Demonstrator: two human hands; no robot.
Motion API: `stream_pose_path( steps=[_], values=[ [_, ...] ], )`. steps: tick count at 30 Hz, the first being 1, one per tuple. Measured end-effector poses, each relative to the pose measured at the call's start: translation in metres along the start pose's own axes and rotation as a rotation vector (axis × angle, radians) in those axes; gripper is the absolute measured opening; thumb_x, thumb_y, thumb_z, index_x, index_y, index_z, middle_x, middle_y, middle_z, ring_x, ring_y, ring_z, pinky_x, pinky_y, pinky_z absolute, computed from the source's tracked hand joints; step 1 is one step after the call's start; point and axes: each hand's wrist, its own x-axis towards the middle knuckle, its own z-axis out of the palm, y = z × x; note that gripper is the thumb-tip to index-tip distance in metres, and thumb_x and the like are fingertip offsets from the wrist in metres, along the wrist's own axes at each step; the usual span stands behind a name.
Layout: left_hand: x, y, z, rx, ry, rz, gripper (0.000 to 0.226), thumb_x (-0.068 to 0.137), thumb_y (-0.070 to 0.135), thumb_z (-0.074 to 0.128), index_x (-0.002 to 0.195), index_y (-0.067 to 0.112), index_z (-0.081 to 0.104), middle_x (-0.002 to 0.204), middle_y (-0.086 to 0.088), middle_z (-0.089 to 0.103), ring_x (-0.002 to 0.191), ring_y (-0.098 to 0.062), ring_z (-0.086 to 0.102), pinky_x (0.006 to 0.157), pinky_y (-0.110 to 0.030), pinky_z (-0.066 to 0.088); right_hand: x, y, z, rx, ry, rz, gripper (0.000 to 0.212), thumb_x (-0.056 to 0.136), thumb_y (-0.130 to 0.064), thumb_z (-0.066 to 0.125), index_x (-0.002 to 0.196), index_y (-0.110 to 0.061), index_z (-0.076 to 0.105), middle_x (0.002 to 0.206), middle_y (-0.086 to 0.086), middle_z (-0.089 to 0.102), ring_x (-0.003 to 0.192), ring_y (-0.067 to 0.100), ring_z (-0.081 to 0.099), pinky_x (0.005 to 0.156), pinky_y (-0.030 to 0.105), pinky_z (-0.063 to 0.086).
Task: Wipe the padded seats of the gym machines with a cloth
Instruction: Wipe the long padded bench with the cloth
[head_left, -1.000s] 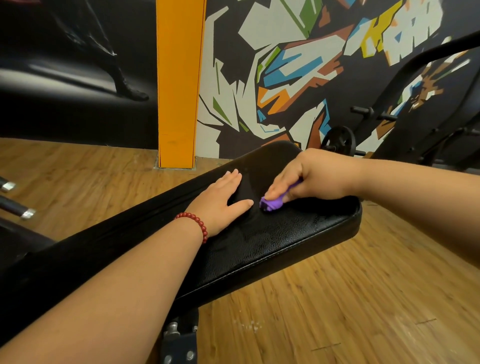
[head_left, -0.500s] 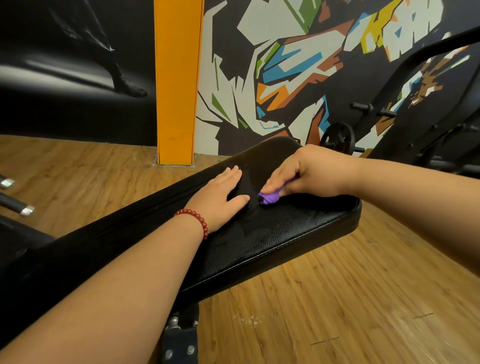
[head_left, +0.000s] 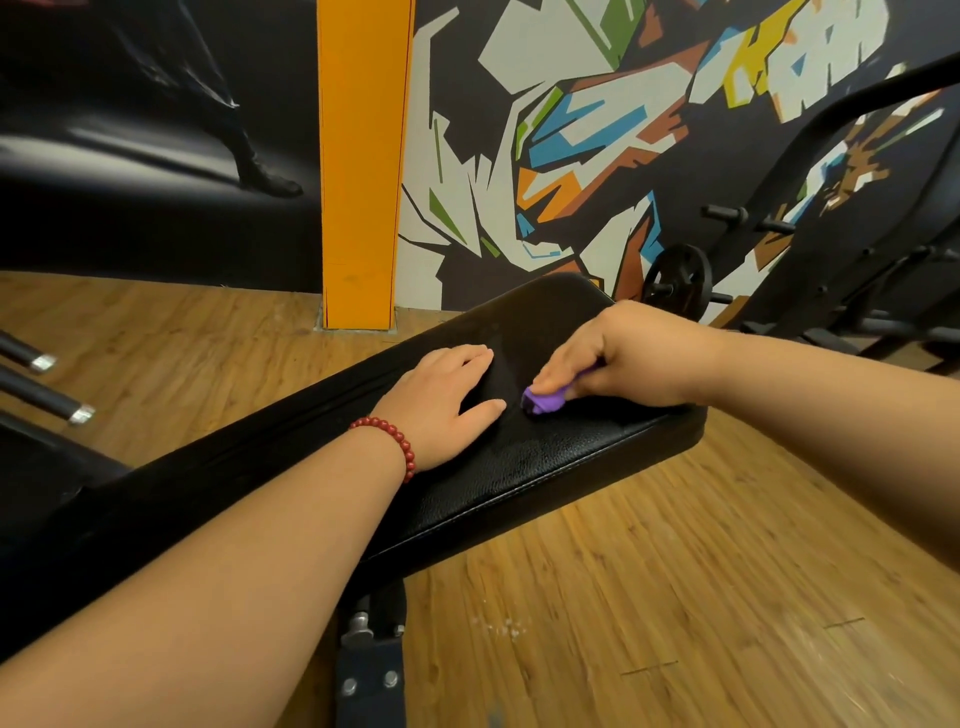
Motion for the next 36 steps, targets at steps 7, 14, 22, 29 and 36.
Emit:
stream_pose_path(
  steps=[7,14,22,29,36],
  values=[
    [-0.035,0.005,0.008,-0.148,-0.027,-0.049,0.062,0.100,0.043,0.042,0.154,0.027,0.017,0.160,0.014,0.011,0.146,-0.008,0.004,0.117,-0.033,0.014,0.000,-0.001,0.009,0.008,0.077,0.015,0.028,0.087,-0.016,0.068,0.112,-0.029,0.071,0.116,-0.012,0.068,0.109,0.001,0.060,0.096,0.009,0.041],
    [-0.039,0.006,0.011,-0.166,-0.005,-0.034,0.060,0.101,0.041,0.040,0.154,0.025,0.017,0.160,0.011,0.013,0.147,-0.009,0.006,0.118,-0.033,0.012,-0.002,-0.009,0.004,-0.023,-0.026,0.010,0.029,0.087,-0.019,0.067,0.113,-0.033,0.070,0.116,-0.015,0.068,0.109,0.002,0.060,0.101,0.021,0.044],
    [-0.040,0.004,0.012,-0.191,0.011,-0.041,0.058,0.101,0.040,0.041,0.153,0.026,0.019,0.160,0.012,0.015,0.147,-0.009,0.007,0.118,-0.032,0.011,-0.010,-0.019,0.018,0.029,-0.024,0.020,0.027,0.086,-0.018,0.069,0.110,-0.033,0.072,0.113,-0.019,0.068,0.106,-0.005,0.060,0.097,0.012,0.042],
    [-0.042,0.004,0.012,-0.195,0.011,-0.042,0.056,0.102,0.037,0.038,0.154,0.026,0.019,0.160,0.011,0.015,0.148,-0.010,0.008,0.119,-0.030,0.010,-0.011,-0.009,-0.002,-0.045,0.045,0.079,0.028,0.086,-0.020,0.068,0.111,-0.034,0.070,0.113,-0.017,0.067,0.108,0.003,0.061,0.101,0.022,0.044],
    [-0.044,0.004,0.013,-0.202,0.039,-0.042,0.054,0.103,0.033,0.040,0.153,0.025,0.021,0.160,0.009,0.017,0.147,-0.009,0.010,0.117,-0.027,0.009,-0.026,-0.032,0.023,0.041,-0.068,0.033,0.029,0.087,-0.020,0.069,0.111,-0.035,0.071,0.113,-0.020,0.068,0.107,-0.005,0.060,0.097,0.015,0.045]
  ],
)
